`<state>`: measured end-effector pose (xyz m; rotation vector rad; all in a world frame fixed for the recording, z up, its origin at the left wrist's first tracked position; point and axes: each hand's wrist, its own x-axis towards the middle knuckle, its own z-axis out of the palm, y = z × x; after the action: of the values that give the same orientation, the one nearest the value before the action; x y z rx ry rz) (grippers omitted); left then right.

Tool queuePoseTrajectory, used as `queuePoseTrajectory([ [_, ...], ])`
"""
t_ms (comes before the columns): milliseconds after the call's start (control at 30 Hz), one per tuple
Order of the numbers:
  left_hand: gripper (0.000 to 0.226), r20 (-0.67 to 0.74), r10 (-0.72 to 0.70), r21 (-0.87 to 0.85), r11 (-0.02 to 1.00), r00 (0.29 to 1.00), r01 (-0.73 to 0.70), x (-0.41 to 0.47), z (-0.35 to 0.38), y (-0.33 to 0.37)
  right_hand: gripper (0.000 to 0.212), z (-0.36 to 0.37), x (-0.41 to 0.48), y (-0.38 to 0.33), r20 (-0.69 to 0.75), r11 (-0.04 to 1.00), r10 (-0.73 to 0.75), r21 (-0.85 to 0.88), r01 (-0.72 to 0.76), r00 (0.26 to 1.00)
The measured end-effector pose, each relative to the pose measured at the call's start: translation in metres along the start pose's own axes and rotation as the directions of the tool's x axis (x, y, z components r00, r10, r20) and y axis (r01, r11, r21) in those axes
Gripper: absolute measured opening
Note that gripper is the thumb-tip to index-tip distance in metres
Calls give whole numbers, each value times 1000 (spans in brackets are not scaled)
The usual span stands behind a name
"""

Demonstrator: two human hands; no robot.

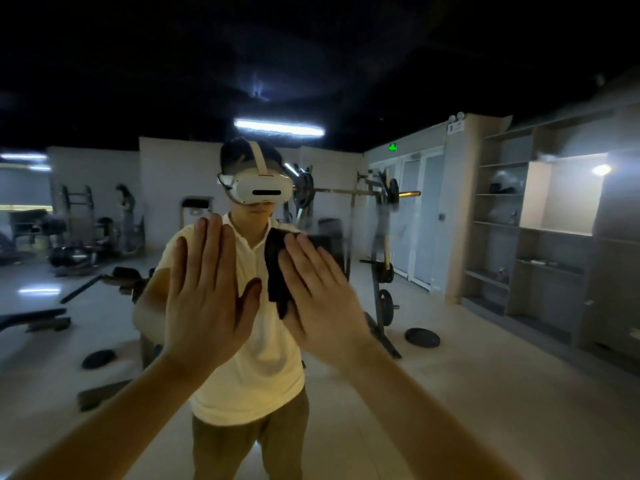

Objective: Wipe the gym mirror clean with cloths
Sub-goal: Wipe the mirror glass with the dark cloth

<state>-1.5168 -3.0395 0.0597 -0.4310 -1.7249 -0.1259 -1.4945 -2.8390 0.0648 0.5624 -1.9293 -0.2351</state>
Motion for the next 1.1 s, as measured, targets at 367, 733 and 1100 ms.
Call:
queuePoseTrajectory([
  [367,89,27,-2,23,1000,1000,1,-2,1,-2,61,5,-21,16,-144,837,545,147,-527,826],
  [733,91,61,-34,-46,998,998,37,-3,-8,4,23,-91,-1,73,288,76,764,849,-524,577],
  [1100,93,62,-57,-42,997,996,60,0,-6,9,25,-58,5,122,-257,588,808,407,-699,531],
])
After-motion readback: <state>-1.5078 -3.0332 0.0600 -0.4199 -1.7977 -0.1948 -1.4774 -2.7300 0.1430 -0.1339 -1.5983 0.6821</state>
